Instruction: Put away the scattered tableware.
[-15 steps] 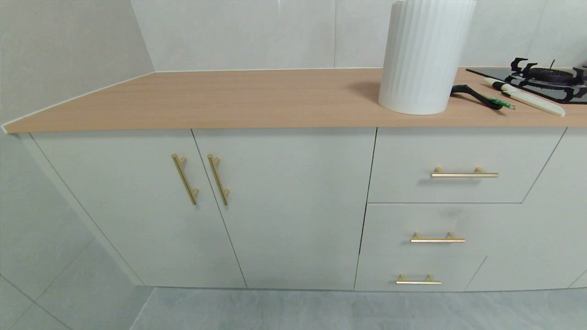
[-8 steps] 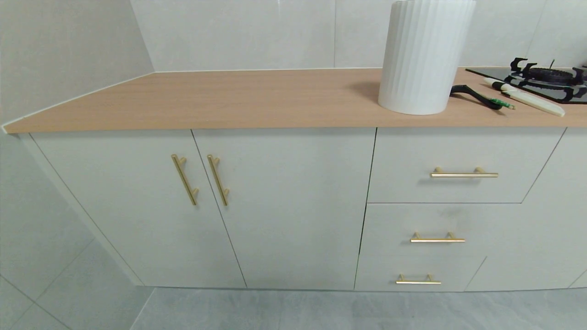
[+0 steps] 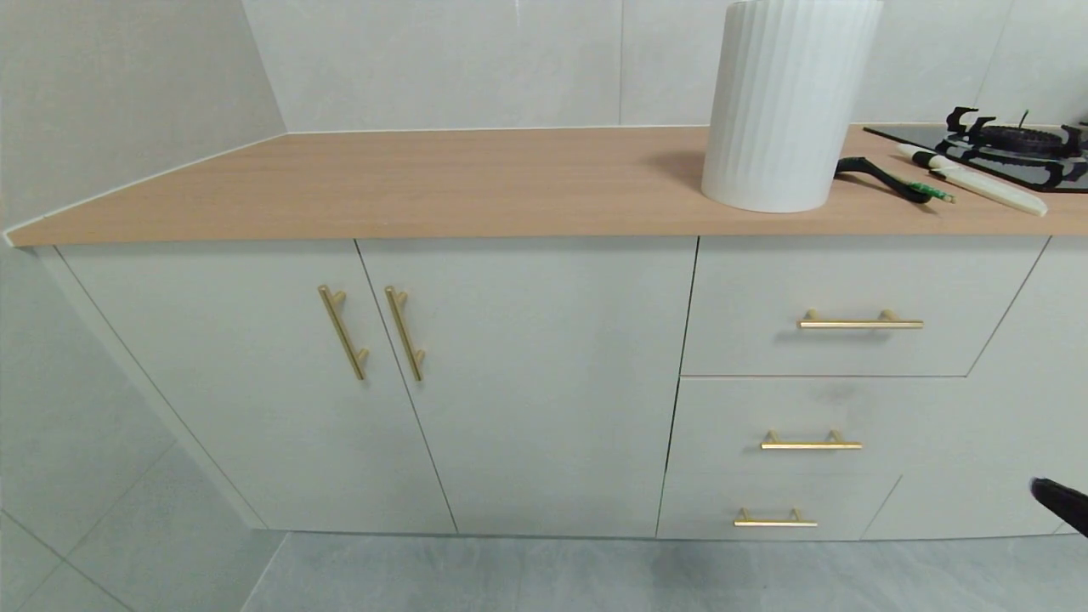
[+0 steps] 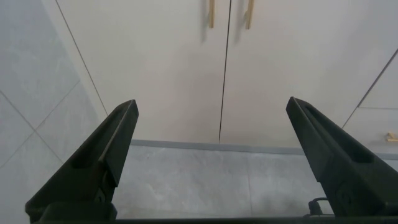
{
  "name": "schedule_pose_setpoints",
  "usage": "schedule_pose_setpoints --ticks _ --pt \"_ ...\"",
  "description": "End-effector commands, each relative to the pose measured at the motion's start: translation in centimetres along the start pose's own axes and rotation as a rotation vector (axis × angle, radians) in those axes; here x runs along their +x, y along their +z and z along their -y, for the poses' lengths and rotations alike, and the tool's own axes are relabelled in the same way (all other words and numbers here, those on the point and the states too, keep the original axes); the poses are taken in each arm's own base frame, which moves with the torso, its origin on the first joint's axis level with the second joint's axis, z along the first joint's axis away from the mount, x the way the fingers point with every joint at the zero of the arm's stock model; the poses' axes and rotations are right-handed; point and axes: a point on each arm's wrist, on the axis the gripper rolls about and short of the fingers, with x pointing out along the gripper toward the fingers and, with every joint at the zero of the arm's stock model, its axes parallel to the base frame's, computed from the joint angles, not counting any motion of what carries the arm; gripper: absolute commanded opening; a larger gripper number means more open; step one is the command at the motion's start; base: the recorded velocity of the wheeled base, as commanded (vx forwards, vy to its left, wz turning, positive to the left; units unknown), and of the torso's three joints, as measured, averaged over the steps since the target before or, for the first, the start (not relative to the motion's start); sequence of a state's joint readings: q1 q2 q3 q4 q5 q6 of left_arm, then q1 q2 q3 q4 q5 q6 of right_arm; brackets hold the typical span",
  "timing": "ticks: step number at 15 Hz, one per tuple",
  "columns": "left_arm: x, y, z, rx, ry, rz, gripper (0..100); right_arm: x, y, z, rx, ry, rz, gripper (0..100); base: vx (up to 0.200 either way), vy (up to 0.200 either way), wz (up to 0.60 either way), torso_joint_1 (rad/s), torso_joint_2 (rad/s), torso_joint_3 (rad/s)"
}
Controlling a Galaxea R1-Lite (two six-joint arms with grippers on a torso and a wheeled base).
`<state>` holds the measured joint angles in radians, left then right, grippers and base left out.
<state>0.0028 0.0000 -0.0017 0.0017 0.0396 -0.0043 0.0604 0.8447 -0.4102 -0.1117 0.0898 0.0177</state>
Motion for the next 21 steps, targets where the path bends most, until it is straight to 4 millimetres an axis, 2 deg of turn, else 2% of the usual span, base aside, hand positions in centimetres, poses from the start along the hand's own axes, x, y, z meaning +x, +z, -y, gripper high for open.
schedule_pose_setpoints --ticks 1,2,4,6,8,12,21 --pt "0.0 0.0 0.0 0.0 0.001 0.0 100 13.6 0.4 0.8 0.005 0.02 -0.252 100 0.0 0.0 0.0 0.0 0.0 0.0" --pt "0.0 0.0 0.0 0.0 0.001 -0.002 100 16.8 -0.4 1.1 0.004 0.014 -0.263 100 0.0 0.0 0.0 0.0 0.0 0.0" --pt "0.0 0.0 0.0 0.0 0.001 0.0 100 21.2 -2.1 1.5 0.007 0.012 -0.286 100 0.0 0.0 0.0 0.0 0.0 0.0" --pt "0.0 0.0 0.0 0.0 0.001 0.0 100 23.8 -4.4 1.8 0.003 -0.026 -0.307 100 0.0 0.0 0.0 0.0 0.0 0.0" --pt "0.0 0.0 0.0 0.0 0.001 -0.002 100 25.6 -6.2 2.2 -0.004 -0.078 -0.313 100 0.0 0.0 0.0 0.0 0.0 0.0" --pt "0.0 0.0 0.0 0.0 0.001 -0.002 100 27.9 -7.8 3.0 -0.006 -0.162 -0.241 100 0.0 0.0 0.0 0.0 0.0 0.0" --pt "0.0 0.0 0.0 0.0 0.001 0.0 100 31.0 -9.6 4.2 -0.01 -0.298 -0.185 100 0.0 0.0 0.0 0.0 0.0 0.0"
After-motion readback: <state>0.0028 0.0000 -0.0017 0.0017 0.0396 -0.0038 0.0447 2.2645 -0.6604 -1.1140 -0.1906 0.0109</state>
